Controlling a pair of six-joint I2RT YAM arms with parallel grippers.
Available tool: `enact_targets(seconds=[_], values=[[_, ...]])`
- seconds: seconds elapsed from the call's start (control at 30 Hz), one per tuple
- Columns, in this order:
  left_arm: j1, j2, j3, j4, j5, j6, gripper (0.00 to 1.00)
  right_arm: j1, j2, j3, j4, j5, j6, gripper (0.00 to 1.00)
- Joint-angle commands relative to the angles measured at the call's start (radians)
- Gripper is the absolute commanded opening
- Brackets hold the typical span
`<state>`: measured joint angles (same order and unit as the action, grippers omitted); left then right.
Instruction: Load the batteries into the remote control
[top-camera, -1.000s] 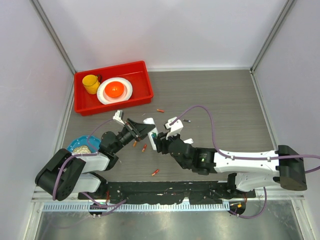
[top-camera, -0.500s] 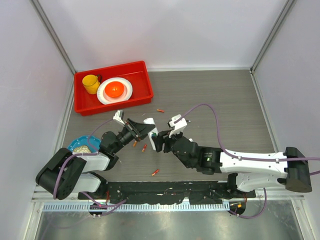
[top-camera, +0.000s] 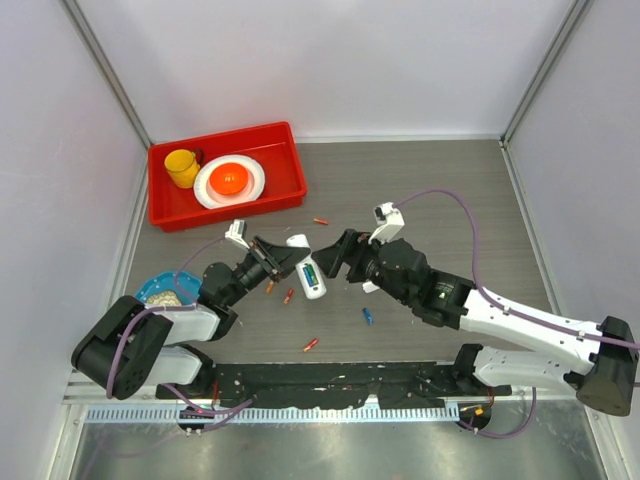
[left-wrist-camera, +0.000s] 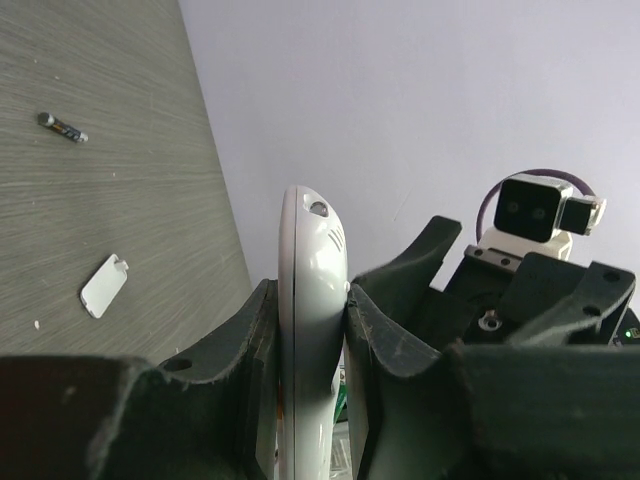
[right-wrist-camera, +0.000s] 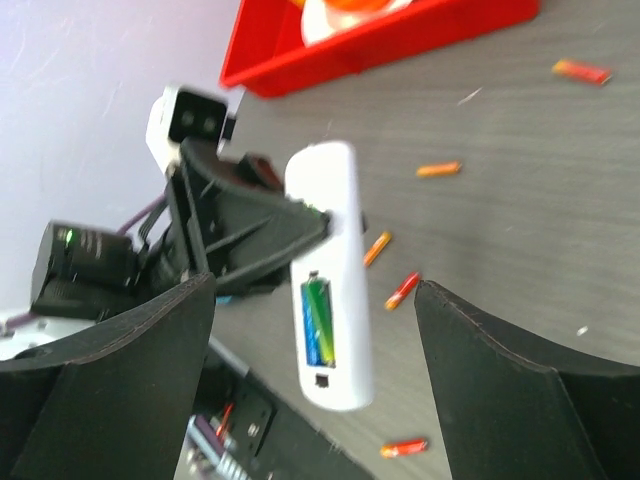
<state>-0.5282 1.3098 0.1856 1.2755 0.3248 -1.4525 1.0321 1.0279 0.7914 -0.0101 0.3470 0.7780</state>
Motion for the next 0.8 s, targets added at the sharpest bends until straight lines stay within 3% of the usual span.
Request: enact_targets(seconds=[0.0, 0.23, 0.5, 0.77], values=[[-0.003, -0.009, 0.041, 0.271, -0.024, 0.035, 0.00, -0.007, 0.029, 0.031, -0.024, -0.200, 0.095, 0.87], [-0.003, -0.011, 0.052, 0.271, -0.020, 0.026, 0.00, -0.036, 0.089, 0.002, 0.006, -0.272, 0.121, 0.87], [-0.003, -0.018, 0.048, 0.271, -0.018, 0.030, 0.00, -0.099, 0.084, -0.103, 0.197, -0.318, 0.234, 0.87], [-0.003, -0.012, 0.049, 0.271, -0.010, 0.032, 0.00, -0.116, 0.115, -0.103, 0.248, -0.333, 0.247, 0.87]])
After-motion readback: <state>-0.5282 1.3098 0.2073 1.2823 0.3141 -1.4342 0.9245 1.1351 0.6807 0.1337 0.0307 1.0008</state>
